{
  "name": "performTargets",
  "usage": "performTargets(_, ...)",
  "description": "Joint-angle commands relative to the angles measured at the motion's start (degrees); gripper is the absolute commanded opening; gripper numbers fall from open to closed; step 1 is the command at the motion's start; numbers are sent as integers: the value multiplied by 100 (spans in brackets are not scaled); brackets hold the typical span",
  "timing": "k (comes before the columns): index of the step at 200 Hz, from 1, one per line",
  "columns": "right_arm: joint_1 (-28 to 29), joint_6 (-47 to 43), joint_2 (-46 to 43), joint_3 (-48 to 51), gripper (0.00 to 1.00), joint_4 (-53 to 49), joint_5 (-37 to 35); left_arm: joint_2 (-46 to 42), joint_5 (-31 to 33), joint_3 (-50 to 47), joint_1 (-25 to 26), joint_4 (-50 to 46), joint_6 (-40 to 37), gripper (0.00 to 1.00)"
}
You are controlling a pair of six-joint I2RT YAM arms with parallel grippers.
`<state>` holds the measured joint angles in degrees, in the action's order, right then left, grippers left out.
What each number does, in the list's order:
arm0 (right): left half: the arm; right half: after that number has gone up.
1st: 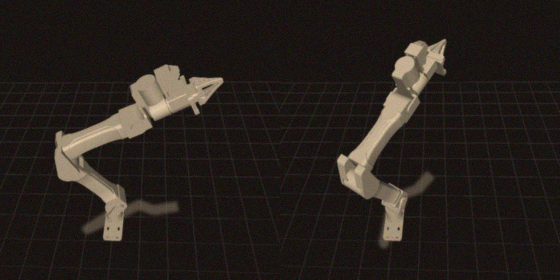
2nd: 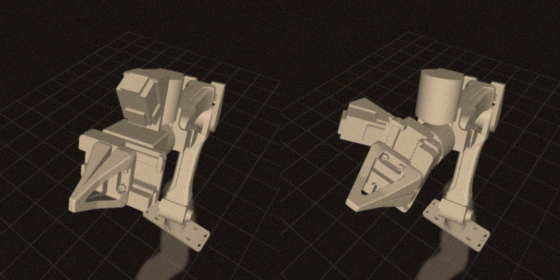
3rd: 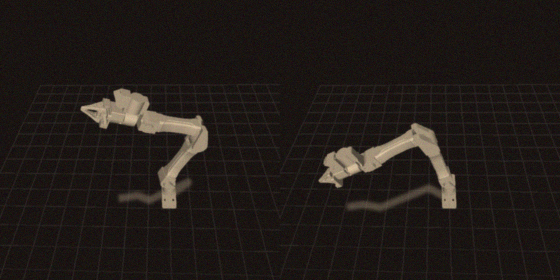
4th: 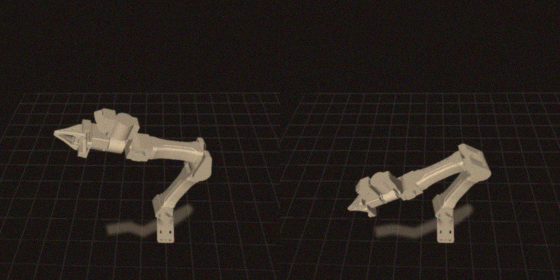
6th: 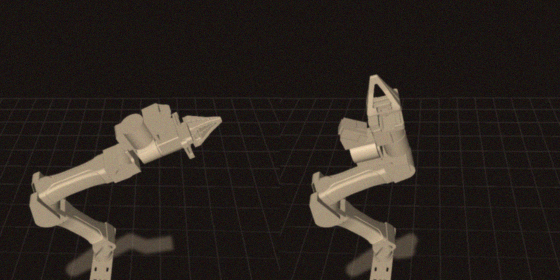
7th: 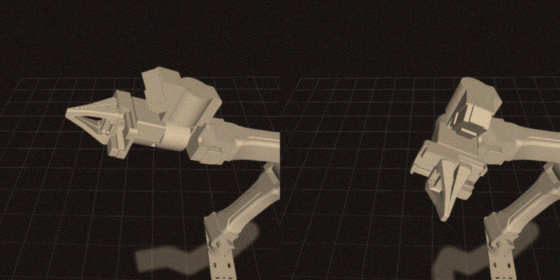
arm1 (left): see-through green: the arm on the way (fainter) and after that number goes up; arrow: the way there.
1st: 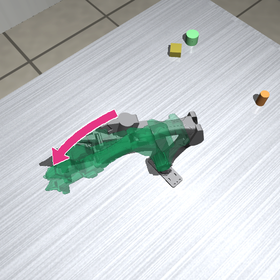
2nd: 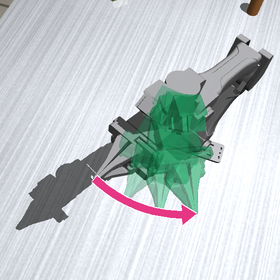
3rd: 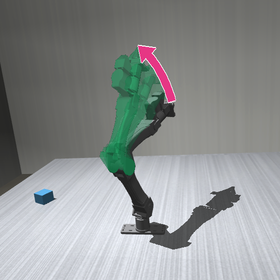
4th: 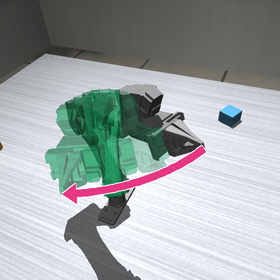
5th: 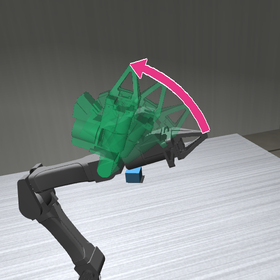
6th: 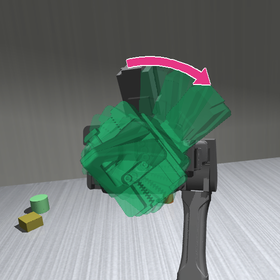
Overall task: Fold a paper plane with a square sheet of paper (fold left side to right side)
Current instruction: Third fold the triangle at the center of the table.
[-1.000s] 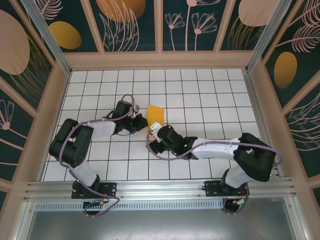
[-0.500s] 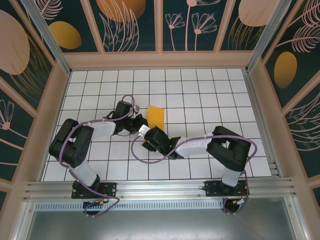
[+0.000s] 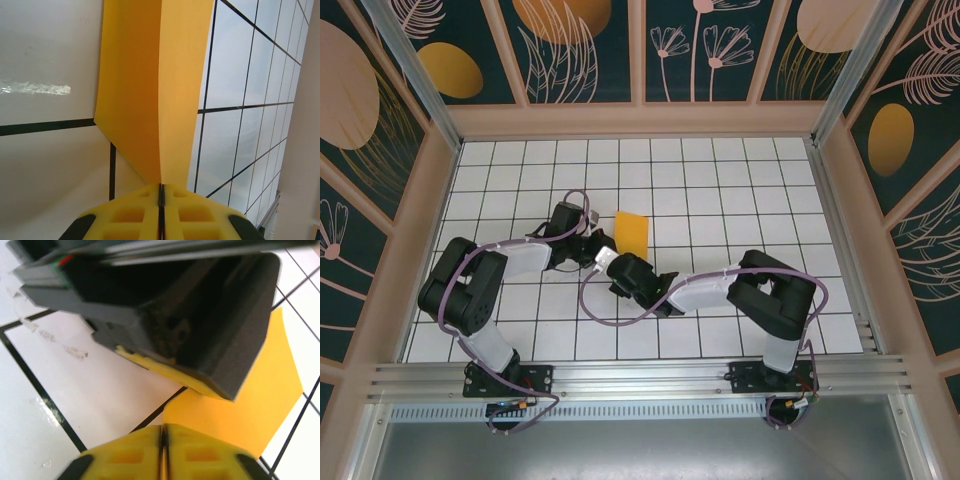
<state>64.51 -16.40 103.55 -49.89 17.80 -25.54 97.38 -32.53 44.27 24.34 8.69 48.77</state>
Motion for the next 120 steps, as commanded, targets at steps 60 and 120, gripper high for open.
performTargets(60,-147,58,-236,147,0,-47,485,-772,332,309,-342,-1126,-700,46)
performTargets(120,-167,107,-213,120,0,-106,531,-449,-201,977,-421,-1069,-929,41)
